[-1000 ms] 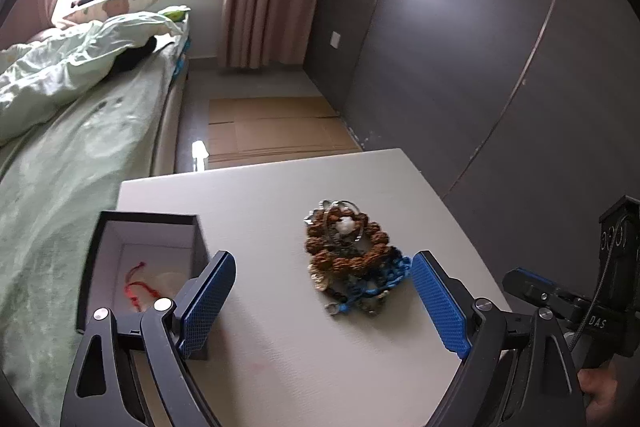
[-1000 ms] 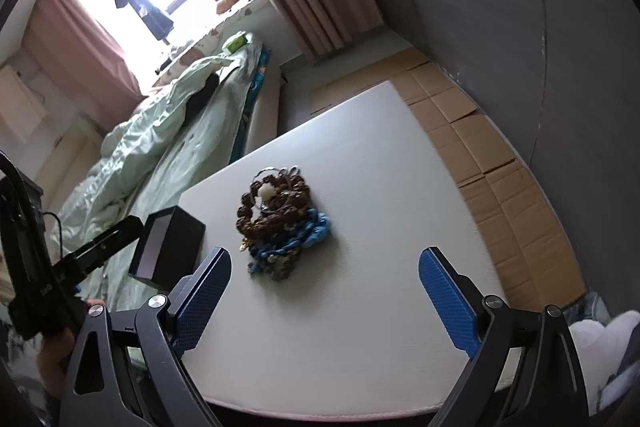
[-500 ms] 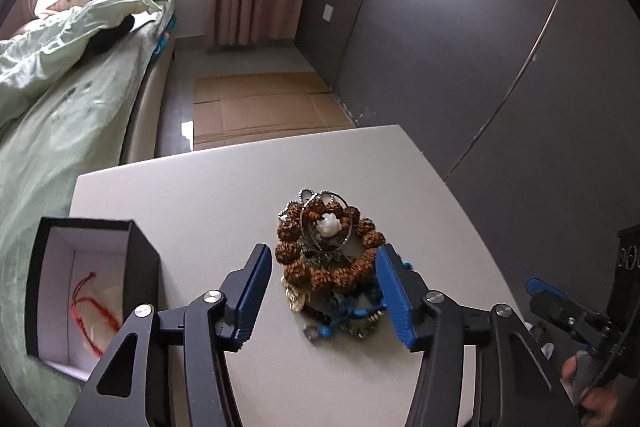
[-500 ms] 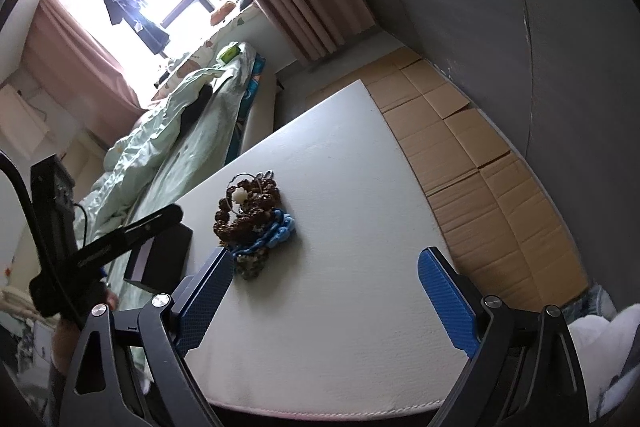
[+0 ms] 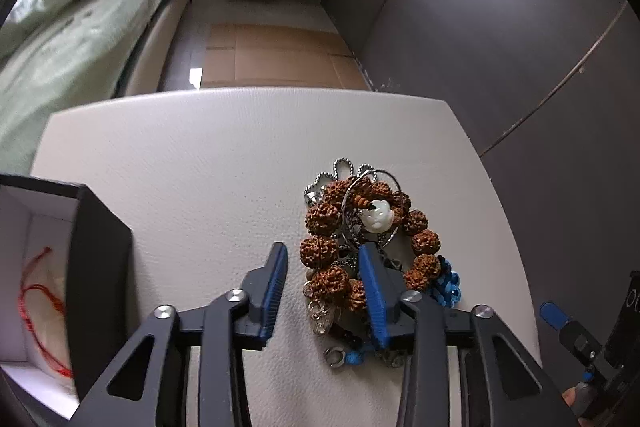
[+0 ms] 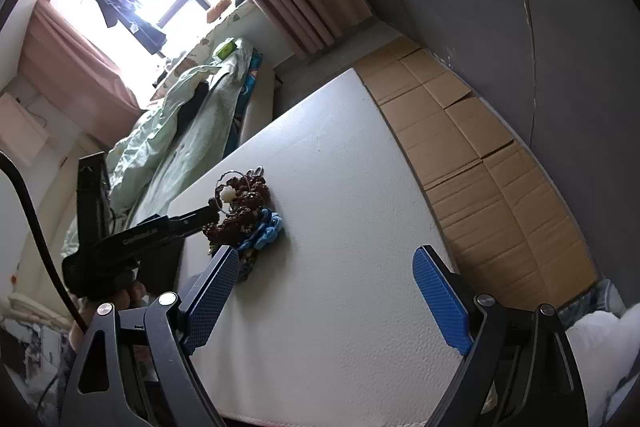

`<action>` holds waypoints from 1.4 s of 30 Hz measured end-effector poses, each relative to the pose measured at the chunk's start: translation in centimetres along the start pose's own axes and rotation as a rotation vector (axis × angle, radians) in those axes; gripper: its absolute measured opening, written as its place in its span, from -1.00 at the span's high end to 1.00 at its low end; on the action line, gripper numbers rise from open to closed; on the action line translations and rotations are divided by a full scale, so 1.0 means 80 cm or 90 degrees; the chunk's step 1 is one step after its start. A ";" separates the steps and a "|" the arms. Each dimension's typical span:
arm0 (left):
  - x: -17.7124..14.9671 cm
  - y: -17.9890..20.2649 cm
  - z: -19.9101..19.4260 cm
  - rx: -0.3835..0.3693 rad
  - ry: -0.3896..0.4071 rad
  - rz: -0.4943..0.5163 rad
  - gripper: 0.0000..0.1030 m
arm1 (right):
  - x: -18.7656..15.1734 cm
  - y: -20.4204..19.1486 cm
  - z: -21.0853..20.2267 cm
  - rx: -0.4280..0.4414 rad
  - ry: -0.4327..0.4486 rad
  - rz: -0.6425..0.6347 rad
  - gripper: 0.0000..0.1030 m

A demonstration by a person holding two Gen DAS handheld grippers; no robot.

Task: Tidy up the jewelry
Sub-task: 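Lower the left tool onto the brown bead bracelet and close on it, then lift the brown beads toward the box with left tool while right grasps blue cord bracelet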

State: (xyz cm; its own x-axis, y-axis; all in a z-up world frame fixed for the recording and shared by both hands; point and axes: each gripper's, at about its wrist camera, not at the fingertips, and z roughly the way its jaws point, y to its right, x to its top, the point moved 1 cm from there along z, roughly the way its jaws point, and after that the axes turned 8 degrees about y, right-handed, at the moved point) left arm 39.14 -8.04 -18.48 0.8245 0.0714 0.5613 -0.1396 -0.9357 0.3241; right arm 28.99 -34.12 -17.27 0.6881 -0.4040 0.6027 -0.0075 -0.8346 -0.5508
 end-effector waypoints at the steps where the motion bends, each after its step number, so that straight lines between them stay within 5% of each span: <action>1: -0.001 -0.001 0.002 -0.004 -0.005 -0.005 0.50 | 0.000 0.001 0.000 0.002 -0.001 0.002 -0.74; 5: 0.000 0.003 -0.007 -0.006 0.004 0.006 0.59 | 0.001 -0.004 0.006 0.012 -0.008 0.003 -0.74; 15: 0.016 0.027 -0.059 -0.034 0.053 0.043 0.59 | 0.003 -0.015 0.055 0.084 -0.073 0.058 -0.31; 22: 0.026 0.034 -0.092 -0.053 0.071 0.060 0.60 | -0.001 -0.036 0.078 0.082 -0.105 0.039 -0.27; 26: 0.027 0.042 -0.116 -0.056 0.092 0.089 0.60 | -0.002 -0.049 0.088 0.070 -0.117 0.009 -0.27; 29: 0.027 0.045 -0.119 -0.014 0.096 0.126 0.59 | -0.003 -0.060 0.097 0.053 -0.127 -0.018 -0.27; 42: -0.004 0.002 -0.081 0.010 0.037 0.093 0.59 | -0.001 -0.103 0.131 -0.057 -0.151 -0.191 -0.17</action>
State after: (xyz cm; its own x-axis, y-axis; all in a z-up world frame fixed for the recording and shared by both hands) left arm 35.33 -5.98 -13.67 0.7631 -0.0473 0.6445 -0.2474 -0.9427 0.2237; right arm 36.59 -23.30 -18.84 0.8184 -0.0483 0.5727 0.1628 -0.9361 -0.3116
